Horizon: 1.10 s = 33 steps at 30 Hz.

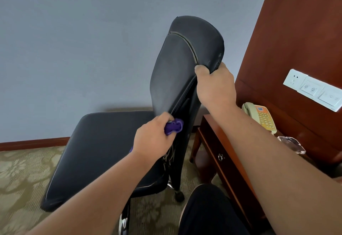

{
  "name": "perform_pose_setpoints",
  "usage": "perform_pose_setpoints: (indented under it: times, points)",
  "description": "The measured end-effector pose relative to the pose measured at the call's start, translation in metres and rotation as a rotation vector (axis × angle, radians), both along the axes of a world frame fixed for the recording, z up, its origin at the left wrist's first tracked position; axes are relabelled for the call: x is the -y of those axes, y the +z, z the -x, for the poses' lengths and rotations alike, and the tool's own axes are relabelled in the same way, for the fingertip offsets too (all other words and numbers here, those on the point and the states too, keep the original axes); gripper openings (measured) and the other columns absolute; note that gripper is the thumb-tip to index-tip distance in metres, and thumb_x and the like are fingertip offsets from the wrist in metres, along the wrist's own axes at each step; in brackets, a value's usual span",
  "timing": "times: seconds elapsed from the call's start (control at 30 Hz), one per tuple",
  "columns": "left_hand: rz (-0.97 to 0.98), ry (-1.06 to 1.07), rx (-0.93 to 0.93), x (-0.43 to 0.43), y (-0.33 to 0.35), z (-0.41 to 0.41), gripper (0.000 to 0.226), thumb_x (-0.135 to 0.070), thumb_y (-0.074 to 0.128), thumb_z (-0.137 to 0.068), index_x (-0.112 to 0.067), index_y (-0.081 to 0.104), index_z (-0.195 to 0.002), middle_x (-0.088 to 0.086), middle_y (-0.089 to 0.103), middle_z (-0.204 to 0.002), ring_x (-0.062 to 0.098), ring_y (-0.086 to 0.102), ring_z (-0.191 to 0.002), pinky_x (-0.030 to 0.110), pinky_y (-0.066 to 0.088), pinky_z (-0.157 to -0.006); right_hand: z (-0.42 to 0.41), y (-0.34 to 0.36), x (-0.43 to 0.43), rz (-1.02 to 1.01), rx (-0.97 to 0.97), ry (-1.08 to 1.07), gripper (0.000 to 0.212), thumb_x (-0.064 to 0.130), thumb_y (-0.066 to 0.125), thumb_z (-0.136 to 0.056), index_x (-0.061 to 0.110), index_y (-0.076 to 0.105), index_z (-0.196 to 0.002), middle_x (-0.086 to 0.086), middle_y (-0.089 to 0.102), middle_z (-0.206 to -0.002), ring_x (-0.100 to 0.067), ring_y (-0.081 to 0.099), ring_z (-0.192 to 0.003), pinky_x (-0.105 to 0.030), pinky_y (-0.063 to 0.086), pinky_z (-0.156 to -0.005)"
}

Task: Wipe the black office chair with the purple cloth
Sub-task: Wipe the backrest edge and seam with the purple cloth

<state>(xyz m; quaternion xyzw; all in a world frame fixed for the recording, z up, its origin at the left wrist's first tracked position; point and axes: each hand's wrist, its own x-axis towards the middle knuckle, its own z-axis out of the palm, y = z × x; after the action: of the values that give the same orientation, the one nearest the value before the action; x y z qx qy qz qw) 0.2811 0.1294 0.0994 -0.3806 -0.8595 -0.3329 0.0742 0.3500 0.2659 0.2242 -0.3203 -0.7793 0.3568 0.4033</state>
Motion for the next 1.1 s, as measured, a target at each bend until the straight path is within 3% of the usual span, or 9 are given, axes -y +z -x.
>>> perform_pose_setpoints:
  times: [0.2, 0.33, 0.5, 0.7, 0.83, 1.0, 1.1]
  points:
    - [0.114, 0.104, 0.081, 0.018, -0.029, 0.000, 0.018, -0.036, 0.064, -0.094, -0.035, 0.046, -0.095, -0.016, 0.057, -0.072, 0.006, 0.056, -0.062, 0.029, 0.046, -0.058, 0.000, -0.001, 0.001, -0.011, 0.000, 0.010, 0.030, 0.043, 0.051, -0.095, 0.019, 0.057, -0.111, 0.004, 0.063, -0.098, -0.017, 0.060, -0.085, -0.035, 0.050, -0.072]
    - [0.058, 0.122, 0.061, 0.022, -0.020, 0.002, 0.018, -0.035, 0.065, -0.094, -0.031, 0.047, -0.093, -0.013, 0.056, -0.071, 0.008, 0.056, -0.061, 0.027, 0.039, -0.054, 0.001, -0.001, 0.000, -0.005, -0.004, 0.014, 0.030, 0.043, 0.051, -0.094, 0.018, 0.057, -0.110, 0.003, 0.063, -0.097, -0.017, 0.061, -0.084, -0.035, 0.051, -0.072]
    - [-0.036, 0.072, -0.072, 0.001, 0.022, 0.000, 0.016, -0.036, 0.063, -0.094, -0.026, 0.052, -0.099, -0.012, 0.060, -0.080, 0.015, 0.060, -0.067, 0.032, 0.049, -0.065, 0.002, 0.000, 0.001, -0.006, -0.012, 0.001, 0.032, 0.043, 0.050, -0.094, 0.017, 0.058, -0.112, 0.001, 0.064, -0.100, -0.021, 0.061, -0.087, -0.036, 0.051, -0.074]
    - [0.079, 0.098, -0.064, 0.007, -0.004, 0.005, 0.027, -0.038, 0.064, -0.095, -0.025, 0.040, -0.095, -0.012, 0.055, -0.085, 0.014, 0.054, -0.061, 0.032, 0.048, -0.059, 0.002, 0.000, 0.000, -0.004, -0.008, 0.003, 0.030, 0.043, 0.051, -0.093, 0.019, 0.057, -0.110, 0.002, 0.064, -0.098, -0.020, 0.061, -0.086, -0.039, 0.053, -0.079]
    - [0.182, 0.155, 0.000, 0.017, -0.026, 0.003, 0.028, -0.040, 0.061, -0.097, -0.025, 0.037, -0.094, -0.011, 0.054, -0.085, 0.005, 0.043, -0.053, 0.024, 0.031, -0.049, 0.002, -0.001, -0.001, -0.009, -0.012, 0.016, 0.027, 0.042, 0.051, -0.095, 0.020, 0.056, -0.109, 0.004, 0.063, -0.097, -0.017, 0.060, -0.085, -0.035, 0.051, -0.074]
    - [0.033, 0.137, -0.014, 0.006, -0.001, -0.001, 0.025, -0.035, 0.065, -0.094, -0.023, 0.043, -0.095, -0.009, 0.060, -0.083, 0.014, 0.055, -0.061, 0.031, 0.045, -0.059, 0.004, -0.001, 0.002, 0.002, -0.016, 0.009, 0.027, 0.044, 0.051, -0.093, 0.022, 0.055, -0.108, 0.002, 0.064, -0.102, -0.021, 0.062, -0.090, -0.045, 0.056, -0.084]
    - [-0.059, 0.088, -0.106, -0.009, 0.029, -0.002, 0.027, -0.033, 0.066, -0.092, -0.025, 0.040, -0.095, -0.010, 0.055, -0.080, 0.016, 0.052, -0.063, 0.032, 0.042, -0.061, 0.003, 0.000, 0.003, 0.002, -0.016, 0.001, 0.030, 0.044, 0.051, -0.092, 0.020, 0.056, -0.110, 0.001, 0.064, -0.104, -0.022, 0.062, -0.091, -0.046, 0.056, -0.085]
